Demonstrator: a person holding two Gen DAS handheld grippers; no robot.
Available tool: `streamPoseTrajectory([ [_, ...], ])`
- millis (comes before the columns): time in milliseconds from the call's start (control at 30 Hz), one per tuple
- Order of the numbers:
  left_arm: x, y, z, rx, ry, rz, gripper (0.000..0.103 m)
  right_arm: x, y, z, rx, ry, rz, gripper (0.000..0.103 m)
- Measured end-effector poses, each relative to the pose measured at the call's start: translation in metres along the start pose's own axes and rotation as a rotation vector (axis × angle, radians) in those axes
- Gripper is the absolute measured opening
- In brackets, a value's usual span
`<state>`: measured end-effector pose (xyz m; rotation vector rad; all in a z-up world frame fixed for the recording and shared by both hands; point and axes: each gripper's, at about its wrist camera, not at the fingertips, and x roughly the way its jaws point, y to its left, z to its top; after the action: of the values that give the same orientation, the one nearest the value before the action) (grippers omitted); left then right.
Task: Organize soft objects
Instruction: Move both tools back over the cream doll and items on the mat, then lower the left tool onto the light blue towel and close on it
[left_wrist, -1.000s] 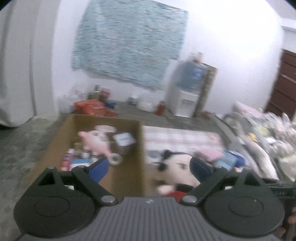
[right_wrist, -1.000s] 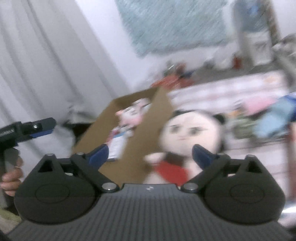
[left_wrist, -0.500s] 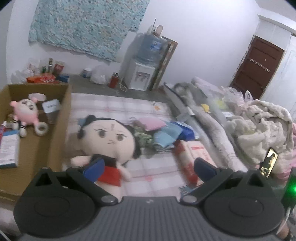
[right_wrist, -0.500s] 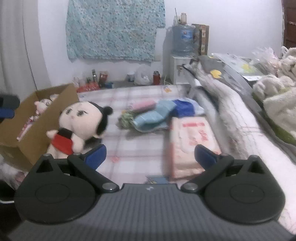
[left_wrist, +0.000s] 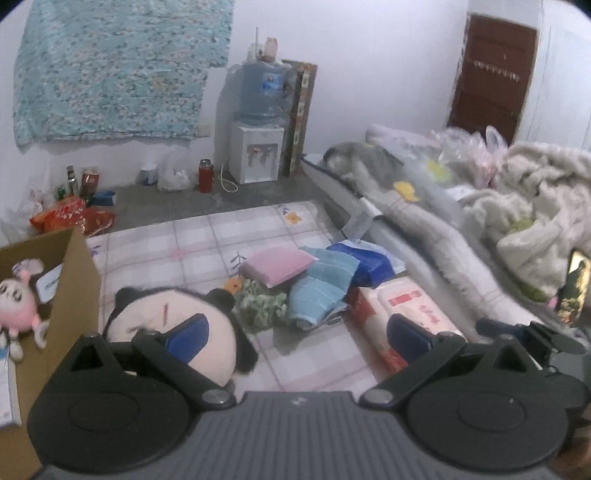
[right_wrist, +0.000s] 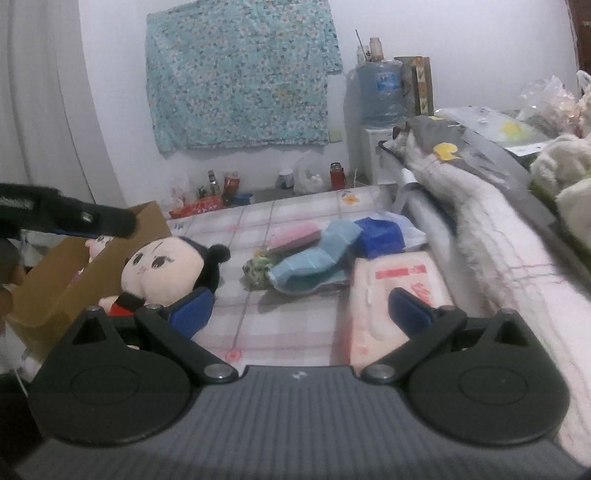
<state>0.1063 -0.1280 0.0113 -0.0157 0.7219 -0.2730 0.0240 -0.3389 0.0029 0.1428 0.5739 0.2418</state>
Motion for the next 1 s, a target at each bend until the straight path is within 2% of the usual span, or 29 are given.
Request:
streamPoseTrajectory([
  [200,0.074,-0.01,0.031,-0.022,0.098,-0.044,0.103,0.036,-0.002,0.005,-0.011,-0.076,0.01,0.098],
  [367,0.151,-0.019,0.047,0.018,0.243,-0.051,0.092,0.07,-0.001,-0.003,-0.051,-0.118,0.026,0.091],
  [467,0.192,-0.032,0.046,0.145,0.31,-0.012,0.089,0.08,-0.004,-0.012,-0.045,-0.153,0.031,0.091],
  [567,0.217,-0.046,0.036,0.281,0.383,-0.006,0.089,0.083,-0.01,-0.021,-0.054,-0.18,0.03,0.091],
  [633,0.227,-0.056,0.03,0.359,0.405,-0.013,0.09,0.081,-0.015,-0.026,-0.07,-0.197,0.024,0.091],
  [733,0.242,-0.066,0.022,0.444,0.429,0.018,0.087,0.079,-0.02,-0.029,-0.059,-0.211,0.032,0.091],
  [767,0.246,-0.067,0.019,0.463,0.439,0.032,0.085,0.079,-0.021,-0.029,-0.056,-0.213,0.038,0.091],
  [833,0.255,-0.07,0.015,0.483,0.466,0.073,0.065,0.079,-0.023,-0.031,-0.055,-0.215,0.038,0.091],
  [867,0.258,-0.071,0.014,0.494,0.47,0.093,0.065,0.079,-0.024,-0.031,-0.053,-0.215,0.041,0.091],
  [933,0.257,-0.072,0.014,0.499,0.453,0.096,0.058,0.076,-0.025,-0.034,-0.054,-0.218,0.041,0.091],
  [1000,0.256,-0.071,0.015,0.495,0.456,0.106,0.042,0.075,-0.025,-0.036,-0.064,-0.229,0.034,0.091],
])
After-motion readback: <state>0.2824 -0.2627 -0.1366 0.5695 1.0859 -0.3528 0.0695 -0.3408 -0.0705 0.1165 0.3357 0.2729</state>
